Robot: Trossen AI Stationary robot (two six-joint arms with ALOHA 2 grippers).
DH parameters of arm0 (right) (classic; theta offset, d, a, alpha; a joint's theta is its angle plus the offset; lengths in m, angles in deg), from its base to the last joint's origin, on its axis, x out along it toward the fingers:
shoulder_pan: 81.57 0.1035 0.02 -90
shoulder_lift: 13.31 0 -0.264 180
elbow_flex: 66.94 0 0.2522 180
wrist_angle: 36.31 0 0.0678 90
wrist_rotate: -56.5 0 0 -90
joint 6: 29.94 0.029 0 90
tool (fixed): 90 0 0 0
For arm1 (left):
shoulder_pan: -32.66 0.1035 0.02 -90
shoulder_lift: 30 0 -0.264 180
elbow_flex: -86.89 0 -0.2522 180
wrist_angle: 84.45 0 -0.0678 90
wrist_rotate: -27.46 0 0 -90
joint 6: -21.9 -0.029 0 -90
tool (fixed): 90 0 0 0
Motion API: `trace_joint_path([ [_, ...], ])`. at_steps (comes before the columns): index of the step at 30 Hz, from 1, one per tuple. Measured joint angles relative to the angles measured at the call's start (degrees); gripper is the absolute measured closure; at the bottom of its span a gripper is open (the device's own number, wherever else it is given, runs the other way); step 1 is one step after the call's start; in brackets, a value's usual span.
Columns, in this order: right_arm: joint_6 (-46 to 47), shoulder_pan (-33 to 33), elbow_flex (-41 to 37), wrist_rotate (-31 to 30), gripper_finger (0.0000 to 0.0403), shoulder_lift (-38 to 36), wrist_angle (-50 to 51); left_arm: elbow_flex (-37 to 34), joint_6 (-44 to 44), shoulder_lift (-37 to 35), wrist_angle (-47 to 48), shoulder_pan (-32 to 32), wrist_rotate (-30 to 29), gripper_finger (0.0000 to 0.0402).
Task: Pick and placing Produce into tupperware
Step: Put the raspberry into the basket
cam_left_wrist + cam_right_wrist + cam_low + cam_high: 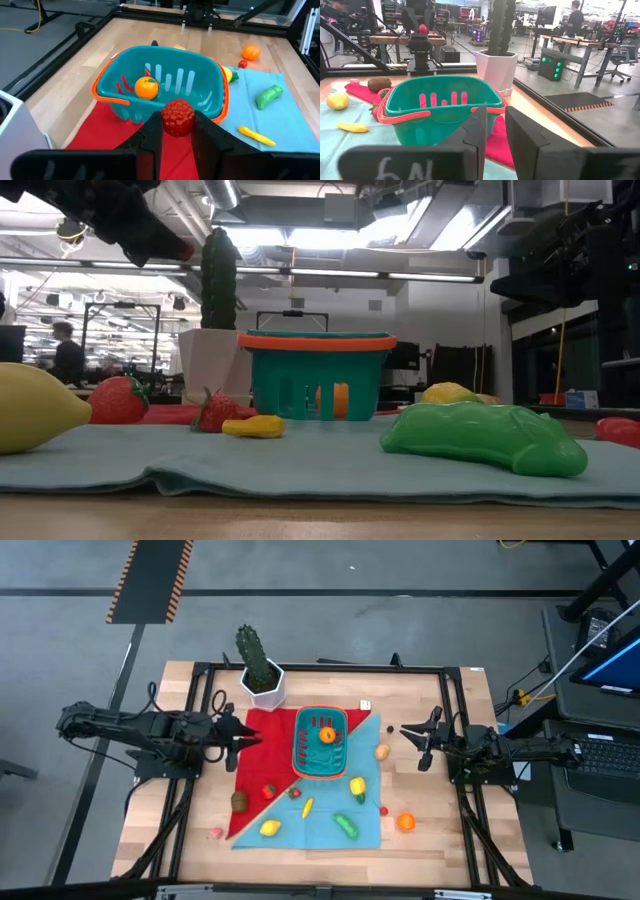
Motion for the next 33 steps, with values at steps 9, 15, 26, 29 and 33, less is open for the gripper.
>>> trace_joint_path([
  [9, 0.08, 0.02, 0.0, 0.0, 0.033, 0.0, 0.0, 0.0, -0.04, 4.83, -3.44, -0.19, -0.02, 0.0332],
  [15, 0.15, 0.01, -0.01, 0.0, 0.033, 0.0, 0.0, 0.02, -0.08, 9.74, -6.69, 0.53, 0.0, 0.0331],
  [26, 0.2, 0.01, -0.01, 0.0, 0.033, 0.0, 0.01, 0.02, -4.61, 16.89, -16.04, 6.22, 7.89, 0.0332],
  [29, 0.2, 0.02, 0.0, 0.0, 0.033, 0.0, 0.0, 0.02, -5.28, 18.59, -17.52, 7.43, 9.05, 0.0332],
  [33, 0.2, 0.02, 0.0, 0.02, 0.033, 0.0, 0.0, 0.24, -6.59, 20.87, -19.95, 8.53, 10.53, 0.0332],
])
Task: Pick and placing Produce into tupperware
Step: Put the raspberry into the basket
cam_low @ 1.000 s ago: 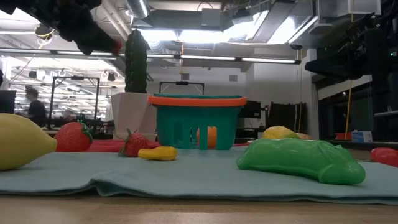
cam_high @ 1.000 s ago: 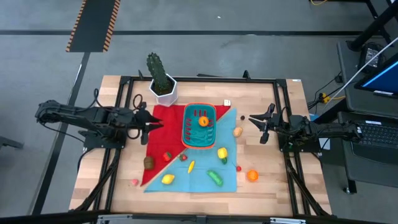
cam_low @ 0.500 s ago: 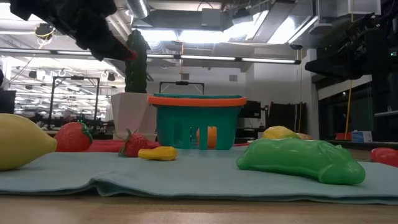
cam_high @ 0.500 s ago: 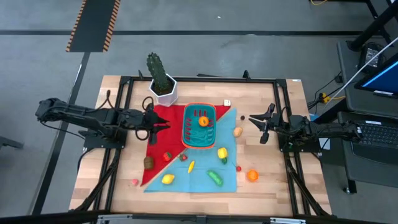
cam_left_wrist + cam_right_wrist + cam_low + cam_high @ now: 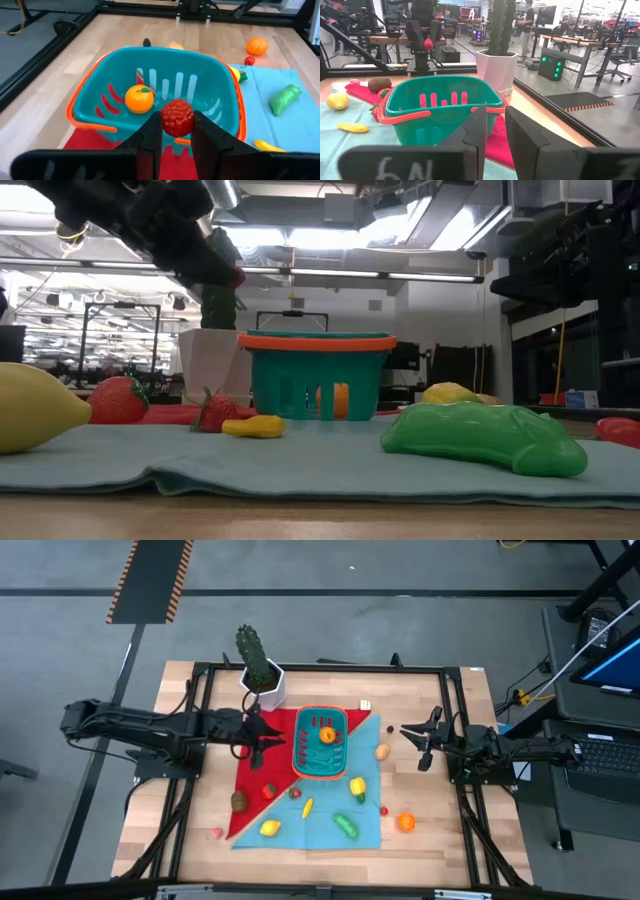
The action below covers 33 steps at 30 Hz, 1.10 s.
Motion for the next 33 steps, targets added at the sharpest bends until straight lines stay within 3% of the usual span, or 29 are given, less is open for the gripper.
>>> trace_joint_path([
  [11, 0.0, -0.02, 0.0, 0.0, 0.033, 0.0, 0.0, 8.2, -5.41, 8.44, 0.7, 2.97, 4.88, 0.0332],
  [33, -0.2, -0.02, 0.01, 0.0, 0.033, 0.0, 0.0, 33.67, -11.46, 28.61, 26.13, 5.79, 5.16, 0.0332],
])
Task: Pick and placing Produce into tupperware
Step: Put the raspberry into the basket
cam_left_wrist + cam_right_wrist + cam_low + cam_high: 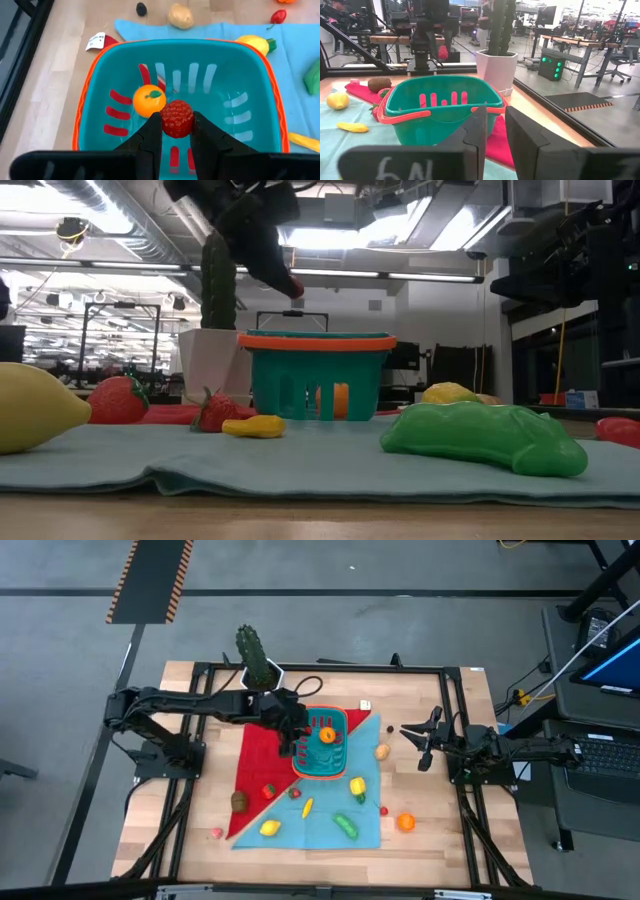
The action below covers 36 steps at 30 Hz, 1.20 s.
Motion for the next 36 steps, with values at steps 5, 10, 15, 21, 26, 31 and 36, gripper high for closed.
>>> trace_joint_path([
  [5, -0.04, 0.0, -0.02, 0.0, 0.033, 0.0, 0.01, 1.04, -1.05, 1.77, 1.26, 0.0, -0.07, 0.0332],
  [10, -0.04, 0.0, -0.02, 0.0, 0.033, 0.0, 0.02, 1.06, -1.51, 2.05, 0.93, 0.39, -1.05, 0.0332],
  [15, -0.02, 0.0, -0.02, 0.0, 0.033, 0.0, 0.02, 1.07, -1.47, 2.05, 0.79, 1.33, -1.18, 0.0332],
  [21, -0.02, 0.01, -0.01, 0.0, 0.033, 0.0, 0.02, 1.07, -1.49, 2.05, 0.62, 1.44, -1.27, 0.0332],
  [26, -0.03, 0.01, -0.02, 0.0, 0.033, 0.0, 0.02, 1.12, -1.47, 2.46, 0.53, 1.44, -2.41, 0.0332],
  [31, -0.04, 0.02, -0.02, 0.02, 0.033, 0.02, 0.03, 1.15, -1.47, 4.91, -1.05, 1.45, -2.45, 0.0332],
  [36, -0.02, 0.02, -0.02, 0.02, 0.033, 0.07, 0.0, 1.13, -1.42, 7.43, -0.58, 2.18, -2.47, 0.0332],
])
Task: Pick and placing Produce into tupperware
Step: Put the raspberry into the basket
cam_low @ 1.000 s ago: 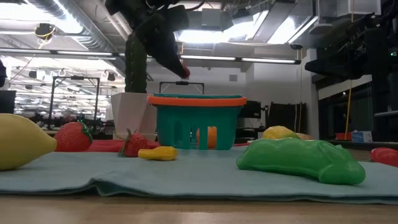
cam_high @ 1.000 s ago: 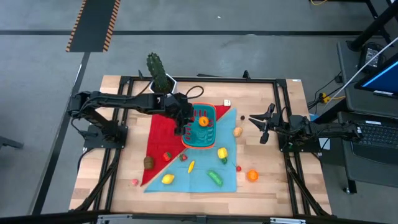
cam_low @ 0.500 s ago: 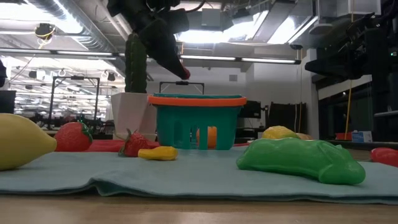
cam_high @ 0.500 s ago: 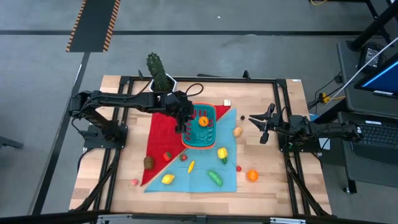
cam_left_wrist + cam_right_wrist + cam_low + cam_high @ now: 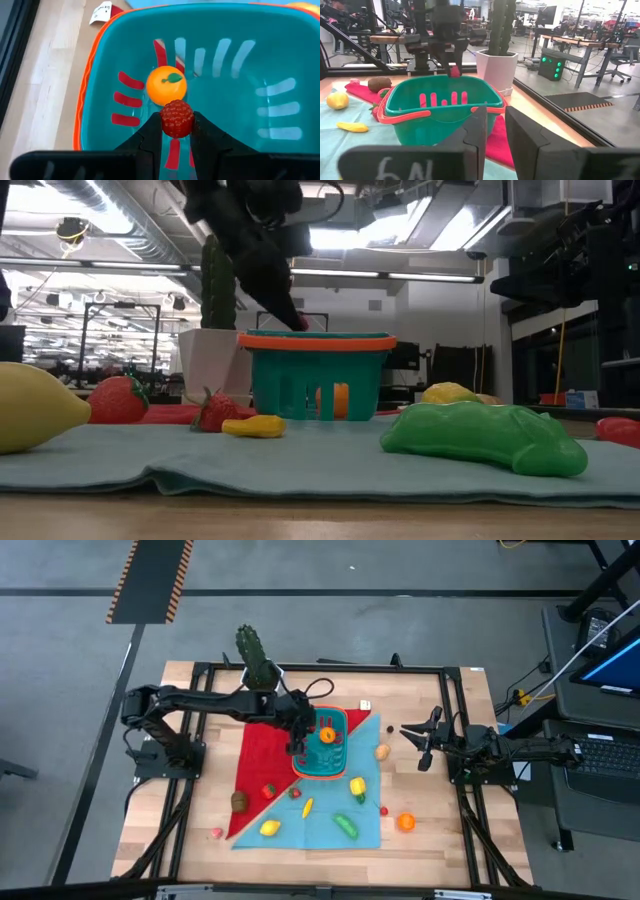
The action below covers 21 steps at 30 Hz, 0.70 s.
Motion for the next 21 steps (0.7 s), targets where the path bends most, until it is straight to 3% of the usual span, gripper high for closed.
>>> trace_joint_path([
  [6, -0.08, 0.0, 0.02, 0.0, 0.033, -0.02, 0.02, 0.44, -0.01, 2.64, -1.33, 0.11, 0.16, 0.0332],
  [11, -0.18, 0.0, 0.0, 0.0, 0.033, -0.02, 0.0, 4.83, -0.78, 6.94, 0.41, 0.11, 0.31, 0.0332],
  [21, -0.72, -0.01, 0.01, 0.0, 0.033, 0.52, 0.08, 13.04, -1.57, 16.18, 11.23, 0.09, -3.22, 0.0332],
])
